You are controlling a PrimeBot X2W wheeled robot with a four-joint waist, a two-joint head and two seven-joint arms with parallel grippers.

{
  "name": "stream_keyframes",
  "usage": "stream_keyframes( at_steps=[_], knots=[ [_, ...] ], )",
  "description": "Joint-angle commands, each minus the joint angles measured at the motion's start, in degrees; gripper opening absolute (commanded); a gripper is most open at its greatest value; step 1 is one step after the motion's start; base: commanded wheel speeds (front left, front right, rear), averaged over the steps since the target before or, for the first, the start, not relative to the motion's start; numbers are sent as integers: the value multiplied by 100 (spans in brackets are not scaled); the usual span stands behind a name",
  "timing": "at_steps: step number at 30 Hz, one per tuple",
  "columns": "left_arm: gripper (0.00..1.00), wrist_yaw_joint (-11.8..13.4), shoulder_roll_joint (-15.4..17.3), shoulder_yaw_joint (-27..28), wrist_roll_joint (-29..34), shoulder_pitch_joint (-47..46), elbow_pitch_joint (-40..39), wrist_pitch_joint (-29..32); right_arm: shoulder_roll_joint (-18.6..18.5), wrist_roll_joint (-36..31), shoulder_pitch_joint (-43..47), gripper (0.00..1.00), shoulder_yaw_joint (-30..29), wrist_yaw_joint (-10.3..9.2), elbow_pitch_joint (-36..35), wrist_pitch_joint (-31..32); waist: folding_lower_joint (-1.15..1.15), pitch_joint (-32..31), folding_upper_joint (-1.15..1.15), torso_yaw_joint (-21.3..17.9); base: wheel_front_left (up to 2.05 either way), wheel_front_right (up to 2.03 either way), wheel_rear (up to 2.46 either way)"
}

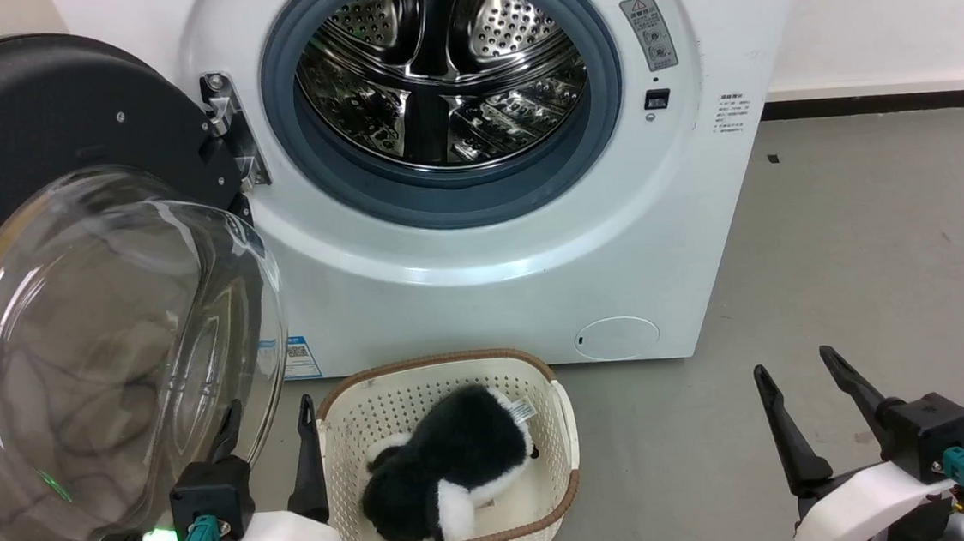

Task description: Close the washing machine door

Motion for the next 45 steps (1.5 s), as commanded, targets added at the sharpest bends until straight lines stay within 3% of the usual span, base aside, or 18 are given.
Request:
stream_keyframes(
  at_steps=[1,2,3,13,19,35,39,45],
  knots=[
    [97,36,14,-8,21,-21,-42,-49,3,51,0,100,-1,0,-31,-50,0,1,0,2,0,0,0],
    [22,79,32,-32,43,-31,-69,-73,3,75,-3,100,1,1,-40,-74,0,6,0,11,0,0,0],
    [0,100,43,-47,52,-36,-82,-85,3,86,-5,100,1,1,-45,-86,0,8,0,17,0,0,0],
    [0,301,161,-110,8,-131,-356,-192,6,199,-7,100,3,1,-79,-193,0,38,0,119,0,0,0],
    [0,300,241,46,-171,-260,-704,-264,7,268,-17,100,24,1,-105,-265,0,73,0,229,0,0,0],
    [0,-225,369,1367,-1291,-888,-1514,-456,11,473,-6,100,7,2,-125,-455,0,165,0,573,0,0,0],
    [0,-245,479,1648,-1794,-1139,-1671,-452,12,487,3,100,29,2,-89,-503,0,191,0,686,0,0,0],
    [0,-117,910,2078,-2350,-1549,-1667,-241,13,519,-17,100,50,2,-80,-574,0,268,0,876,0,0,0]
  ],
)
